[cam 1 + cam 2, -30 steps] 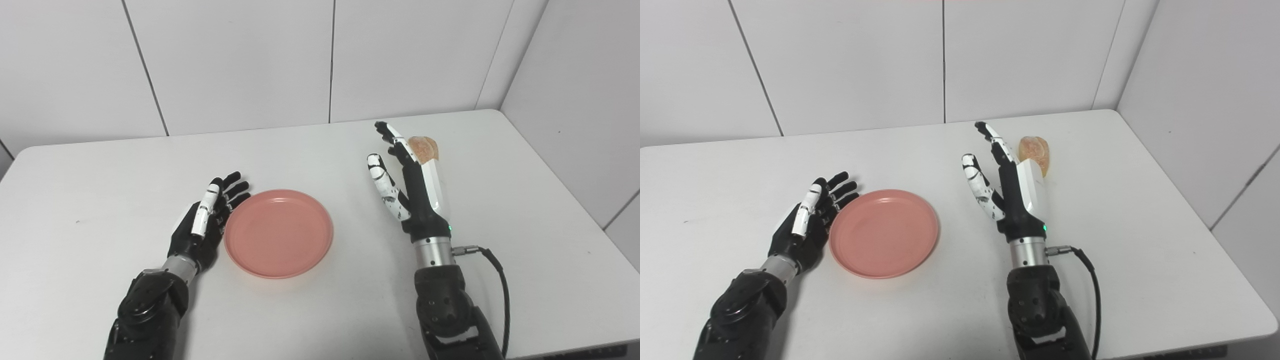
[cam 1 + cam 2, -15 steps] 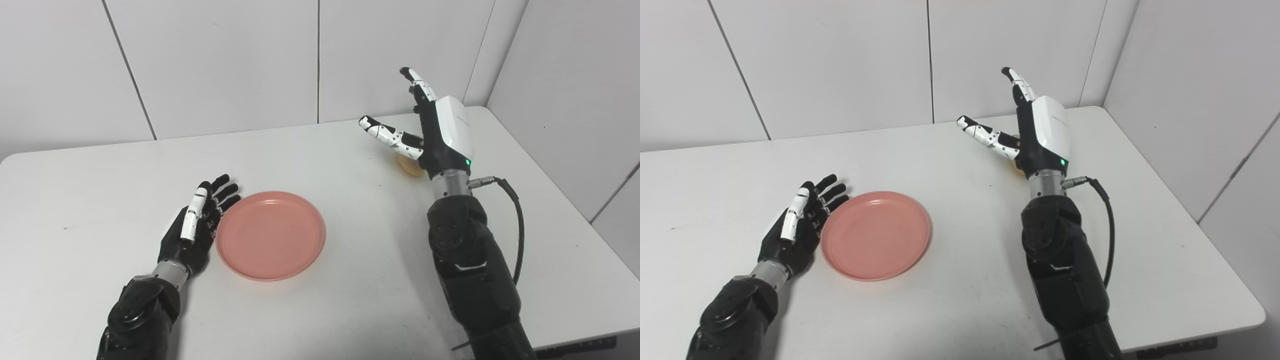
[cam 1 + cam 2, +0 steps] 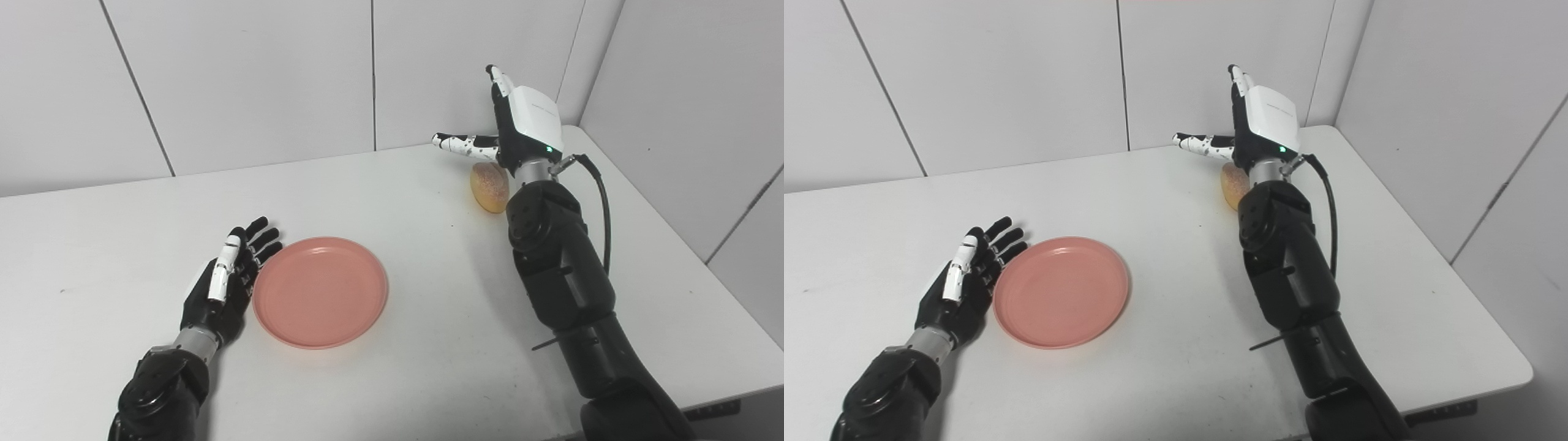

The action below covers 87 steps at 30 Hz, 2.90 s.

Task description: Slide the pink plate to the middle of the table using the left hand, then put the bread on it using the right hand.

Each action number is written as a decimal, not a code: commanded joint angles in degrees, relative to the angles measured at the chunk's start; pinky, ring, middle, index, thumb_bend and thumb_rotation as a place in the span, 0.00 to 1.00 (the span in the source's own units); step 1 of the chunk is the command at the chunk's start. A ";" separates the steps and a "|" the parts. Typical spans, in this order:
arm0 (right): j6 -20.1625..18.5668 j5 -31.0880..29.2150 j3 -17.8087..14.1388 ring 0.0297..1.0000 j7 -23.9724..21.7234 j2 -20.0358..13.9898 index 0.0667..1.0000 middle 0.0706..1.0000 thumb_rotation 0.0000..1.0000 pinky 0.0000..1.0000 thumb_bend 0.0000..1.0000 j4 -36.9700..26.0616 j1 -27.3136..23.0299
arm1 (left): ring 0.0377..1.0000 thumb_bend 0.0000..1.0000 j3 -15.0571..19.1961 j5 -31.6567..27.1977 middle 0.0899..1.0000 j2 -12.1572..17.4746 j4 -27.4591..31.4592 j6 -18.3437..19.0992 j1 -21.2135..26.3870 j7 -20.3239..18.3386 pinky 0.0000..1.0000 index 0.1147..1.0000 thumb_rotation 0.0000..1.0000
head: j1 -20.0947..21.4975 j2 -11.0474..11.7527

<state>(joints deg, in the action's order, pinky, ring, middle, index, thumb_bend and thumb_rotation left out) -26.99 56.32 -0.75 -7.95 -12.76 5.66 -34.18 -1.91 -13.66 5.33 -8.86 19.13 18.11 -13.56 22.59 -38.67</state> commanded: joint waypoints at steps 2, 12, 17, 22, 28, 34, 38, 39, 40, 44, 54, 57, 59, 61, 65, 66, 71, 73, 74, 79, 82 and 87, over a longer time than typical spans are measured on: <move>0.08 4.52 -1.70 0.96 -1.81 -0.14 0.97 0.98 0.64 0.87 0.91 2.19 -4.29 | 0.89 0.31 -0.71 0.62 0.89 -0.06 -0.90 1.72 -0.65 -0.33 0.90 0.86 1.00 | -0.07 0.03; 0.08 10.33 -4.92 1.00 -3.40 0.67 1.00 1.00 0.69 0.97 0.95 12.82 -8.18 | 0.90 0.31 -0.78 0.54 0.89 -0.12 -0.87 1.46 -0.76 -0.49 0.91 0.87 1.00 | -0.51 -0.25; 0.08 11.17 -5.93 1.00 -4.04 0.97 1.00 1.00 0.70 0.97 0.95 15.26 -8.87 | 0.89 0.31 -0.69 0.76 0.88 -0.32 -0.41 2.06 -0.83 0.16 0.90 0.86 1.00 | -0.55 -0.41; 0.08 11.48 -6.20 0.99 -3.94 1.04 0.99 1.00 0.71 0.96 0.96 16.95 -8.98 | 0.89 0.31 -0.89 0.87 0.88 -0.09 -0.67 1.65 -0.78 -0.21 0.90 0.86 1.00 | -1.28 -0.53; 0.07 12.68 -7.79 0.99 -4.03 2.26 0.99 1.00 0.69 0.94 0.96 18.48 -9.14 | 0.89 0.31 -0.94 1.05 0.88 -0.20 -0.13 2.09 -0.95 0.19 0.89 0.86 1.00 | -1.28 -0.60; 0.08 13.67 -7.64 0.93 -4.31 2.88 0.95 0.97 0.71 0.87 0.98 20.18 -9.51 | 0.88 0.31 -0.94 1.10 0.88 0.06 -0.52 1.96 -0.73 0.08 0.89 0.86 1.00 | -1.36 -0.62; 0.08 12.75 -8.56 0.88 -2.80 3.52 0.91 0.92 0.68 0.81 1.00 21.75 -9.83 | 0.88 0.31 -1.04 1.20 0.88 0.20 -0.50 1.75 -0.78 -0.06 0.89 0.86 1.00 | -1.51 -0.64; 0.07 13.38 -8.59 0.88 -3.42 3.62 0.91 0.91 0.68 0.81 1.00 22.43 -9.99 | 0.88 0.31 -1.17 1.37 0.88 0.27 -0.62 1.49 -0.78 -0.11 0.89 0.86 1.00 | -1.71 -0.52; 0.07 13.86 -8.61 0.88 -3.89 3.68 0.91 0.92 0.69 0.82 1.00 22.91 -10.11 | 0.88 0.31 -1.26 1.49 0.88 0.31 -0.71 1.30 -0.79 -0.14 0.89 0.86 1.00 | -1.71 -0.52; 0.08 12.03 -8.37 0.84 -4.22 3.24 0.86 0.89 0.69 0.75 0.98 25.14 -10.36 | 0.88 0.31 -2.13 2.60 0.88 0.72 -0.66 0.61 -0.98 -0.11 0.88 0.86 1.00 | -2.33 -0.45; 0.08 8.27 -8.00 0.81 -1.03 2.11 0.79 0.82 0.64 0.69 0.97 30.90 -11.70 | 0.87 0.32 -2.00 2.75 0.87 0.65 -0.20 0.68 -1.27 0.24 0.87 0.85 1.00 | -2.30 -0.90; 0.07 8.56 -7.94 0.81 -1.44 2.07 0.81 0.84 0.64 0.69 0.97 31.58 -12.05 | 0.87 0.31 -1.91 2.70 0.87 0.56 0.20 1.04 -1.35 0.40 0.87 0.85 1.00 | -2.40 -1.03; 0.07 9.08 -7.58 0.79 -1.70 1.96 0.81 0.82 0.64 0.66 0.96 31.95 -12.19 | 0.87 0.31 -1.86 2.67 0.87 0.51 0.28 1.21 -1.35 0.48 0.87 0.85 1.00 | -2.44 -1.06; 0.08 9.38 -7.25 0.78 -0.99 1.80 0.79 0.81 0.63 0.65 0.96 32.87 -12.42 | 0.87 0.31 -1.97 2.85 0.87 0.60 0.08 0.82 -1.36 0.41 0.87 0.85 1.00 | -2.46 -1.08; 0.07 8.55 -6.52 0.81 -0.10 1.31 0.78 0.82 0.60 0.70 0.93 33.66 -12.59 | 0.87 0.31 -2.12 2.83 0.87 0.75 0.13 0.53 -1.42 0.11 0.87 0.85 1.00 | -2.61 -1.17; 0.07 8.12 -6.15 0.82 0.13 1.11 0.78 0.83 0.59 0.71 0.92 33.69 -12.53 | 0.87 0.31 -2.15 2.87 0.87 0.72 0.32 0.72 -1.43 0.21 0.87 0.85 1.00 | -2.61 -1.17; 0.08 8.76 -6.45 0.84 0.54 1.32 0.78 0.84 0.52 0.74 0.88 33.15 -12.19 | 0.87 0.31 -2.15 2.67 0.87 0.60 0.93 1.48 -1.48 0.53 0.87 0.85 1.00 | -2.59 -1.19; 0.08 9.11 -6.59 0.83 0.95 1.42 0.80 0.83 0.44 0.69 0.87 33.04 -12.08 | 0.87 0.31 -2.18 2.54 0.87 0.65 0.86 1.30 -1.48 0.40 0.87 0.85 1.00 | -2.59 -1.19; 0.08 9.12 -6.47 0.82 1.05 1.41 0.79 0.82 0.41 0.67 0.87 32.56 -11.81 | 0.87 0.31 -2.23 2.58 0.87 0.68 0.83 1.23 -1.48 0.38 0.87 0.85 1.00 | -2.59 -1.19; 0.08 7.17 -5.88 0.60 2.38 1.30 0.73 0.66 0.25 0.47 0.88 29.52 -10.12 | 0.87 0.31 -2.22 2.73 0.87 0.57 0.54 1.15 -1.46 0.76 0.87 0.85 1.00 | -2.66 -1.29; 0.08 8.35 -5.61 0.44 2.44 1.19 0.71 0.54 0.14 0.34 0.85 30.10 -10.41 | 0.87 0.31 -2.25 2.70 0.87 0.62 0.03 0.81 -1.33 0.60 0.87 0.85 1.00 | -2.74 -1.25; 0.09 6.78 -3.90 0.42 5.00 0.31 0.65 0.50 0.20 0.33 0.84 32.81 -10.93 | 0.87 0.31 -2.42 2.72 0.87 0.70 0.00 0.49 -1.35 0.38 0.87 0.85 1.00 | -2.87 -1.22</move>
<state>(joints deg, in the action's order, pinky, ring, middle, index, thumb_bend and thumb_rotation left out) -27.16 63.69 -5.14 -4.54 -10.89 37.91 -43.03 -3.58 -12.19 5.70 -7.76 18.47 17.57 -12.80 19.86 -39.81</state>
